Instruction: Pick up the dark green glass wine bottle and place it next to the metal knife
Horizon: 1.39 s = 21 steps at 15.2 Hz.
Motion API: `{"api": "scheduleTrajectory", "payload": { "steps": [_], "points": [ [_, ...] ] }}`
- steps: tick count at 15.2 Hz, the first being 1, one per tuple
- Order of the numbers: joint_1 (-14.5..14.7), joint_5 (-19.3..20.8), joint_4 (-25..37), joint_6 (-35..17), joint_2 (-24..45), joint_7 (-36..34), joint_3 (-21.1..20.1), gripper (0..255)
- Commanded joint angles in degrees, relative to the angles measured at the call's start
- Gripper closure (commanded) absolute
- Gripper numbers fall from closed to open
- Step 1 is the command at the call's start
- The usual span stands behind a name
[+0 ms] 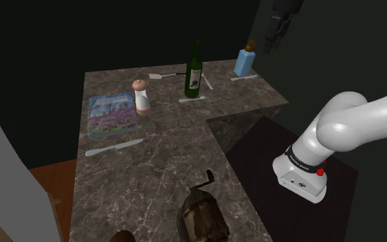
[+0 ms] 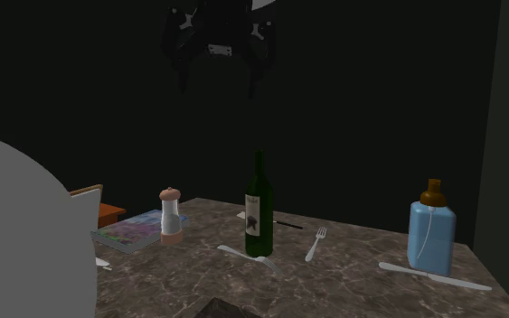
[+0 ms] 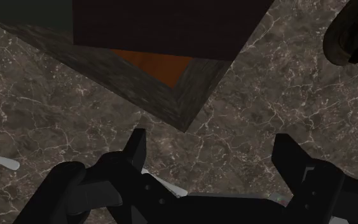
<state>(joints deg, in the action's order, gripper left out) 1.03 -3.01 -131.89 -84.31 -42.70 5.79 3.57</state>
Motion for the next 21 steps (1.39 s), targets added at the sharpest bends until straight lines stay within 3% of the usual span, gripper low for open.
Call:
{"api": "scheduleTrajectory", "payload": {
  "steps": [1,11,21],
  "points": [
    [0.0,0.0,0.0,0.0,0.0,0.0,0.0,0],
    [-0.3,0.0,12.4,-9.4,22.2,-1.6,0.5,0],
    [-1.1,-0.7,32.5,-11.7,45.0,-3.0,1.5,0]
  ]
}}
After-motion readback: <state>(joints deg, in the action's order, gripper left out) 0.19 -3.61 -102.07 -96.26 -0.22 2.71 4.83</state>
